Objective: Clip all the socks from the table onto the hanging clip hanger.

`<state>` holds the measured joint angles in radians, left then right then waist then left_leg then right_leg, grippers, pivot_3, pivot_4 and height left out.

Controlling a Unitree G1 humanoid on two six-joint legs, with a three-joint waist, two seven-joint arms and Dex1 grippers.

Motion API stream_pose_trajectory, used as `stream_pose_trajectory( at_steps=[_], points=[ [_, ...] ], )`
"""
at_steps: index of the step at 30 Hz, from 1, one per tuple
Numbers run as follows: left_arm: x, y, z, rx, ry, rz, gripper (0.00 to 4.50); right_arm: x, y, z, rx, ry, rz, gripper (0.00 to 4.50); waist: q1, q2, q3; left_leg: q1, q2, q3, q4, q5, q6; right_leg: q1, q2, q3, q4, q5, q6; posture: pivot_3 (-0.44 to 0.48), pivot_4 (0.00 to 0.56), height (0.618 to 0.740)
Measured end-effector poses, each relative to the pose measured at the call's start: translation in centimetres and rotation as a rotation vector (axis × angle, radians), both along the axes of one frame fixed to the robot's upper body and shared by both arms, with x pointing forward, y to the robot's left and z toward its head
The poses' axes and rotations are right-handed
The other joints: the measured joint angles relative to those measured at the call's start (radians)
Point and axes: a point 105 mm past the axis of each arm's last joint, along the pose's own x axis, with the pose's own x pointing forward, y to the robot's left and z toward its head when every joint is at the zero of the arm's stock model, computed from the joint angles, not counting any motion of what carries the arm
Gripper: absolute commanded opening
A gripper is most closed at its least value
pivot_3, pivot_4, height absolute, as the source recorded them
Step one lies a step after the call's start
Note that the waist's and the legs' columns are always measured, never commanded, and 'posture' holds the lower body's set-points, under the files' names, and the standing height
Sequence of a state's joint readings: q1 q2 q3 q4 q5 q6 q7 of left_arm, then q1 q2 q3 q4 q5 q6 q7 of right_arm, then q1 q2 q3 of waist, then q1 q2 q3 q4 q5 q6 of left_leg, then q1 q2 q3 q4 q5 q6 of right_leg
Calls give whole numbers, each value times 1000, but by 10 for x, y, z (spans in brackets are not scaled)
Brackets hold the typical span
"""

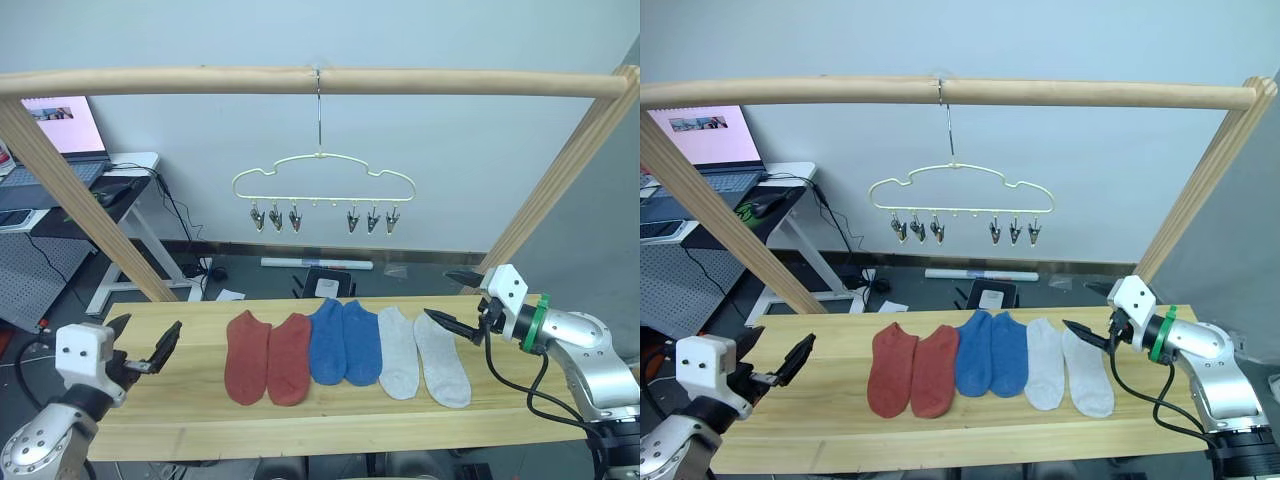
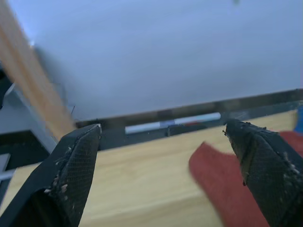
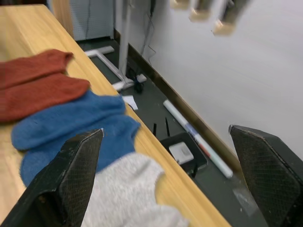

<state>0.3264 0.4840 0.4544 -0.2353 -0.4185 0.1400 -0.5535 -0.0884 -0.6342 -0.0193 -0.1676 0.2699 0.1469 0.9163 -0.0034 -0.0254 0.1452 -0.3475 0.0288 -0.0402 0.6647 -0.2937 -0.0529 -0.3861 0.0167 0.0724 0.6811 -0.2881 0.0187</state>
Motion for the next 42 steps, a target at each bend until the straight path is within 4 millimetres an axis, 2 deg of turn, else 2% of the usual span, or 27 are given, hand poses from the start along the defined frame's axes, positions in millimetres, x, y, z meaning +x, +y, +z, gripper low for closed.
stream_pose_trajectory(
  at_steps=[7, 10, 13, 17, 23, 42],
  points=[
    [39, -35, 27, -24, -112, -75, 4500, -5, 31, 35, 67, -60, 79, 4480, -6, 2, 16, -1, 0, -1, -1, 0, 0, -1, 0, 0, -1, 0, 0, 4, 177, 740],
    [48, -43, 35, -38, -150, -80, 4500, -8, 38, 40, 73, -61, 93, 4480, -9, 0, 20, -2, 0, -3, -1, 0, 0, -1, -1, 0, -1, 1, -1, 1, 181, 740],
    [55, -47, 41, -32, -177, -83, 3892, -9, 41, 40, 80, -45, 101, 4500, -16, -1, 28, -3, 0, -5, -1, 0, 0, -1, -1, -1, -1, 1, -1, 0, 184, 740],
    [64, -49, 43, -45, -198, -82, 2690, -10, 44, 42, 85, -41, 113, 4500, -25, -1, 37, -4, 0, -7, -1, 0, 0, -1, -1, -1, -1, 0, 0, -4, 187, 740],
    [78, -60, 45, -85, -210, -107, 2690, -13, 49, 48, 93, -58, 131, 4500, -25, -1, 39, -8, 0, -10, -1, 0, 0, -3, -1, -3, -2, 0, 0, -15, 184, 740],
    [121, -75, 49, -132, -215, -163, 2690, -15, 61, 54, 114, -73, 128, 4500, -30, -2, 40, -12, -1, -11, -1, 0, 0, -5, -1, -5, -3, 1, -1, -63, 173, 740]
  ],
)
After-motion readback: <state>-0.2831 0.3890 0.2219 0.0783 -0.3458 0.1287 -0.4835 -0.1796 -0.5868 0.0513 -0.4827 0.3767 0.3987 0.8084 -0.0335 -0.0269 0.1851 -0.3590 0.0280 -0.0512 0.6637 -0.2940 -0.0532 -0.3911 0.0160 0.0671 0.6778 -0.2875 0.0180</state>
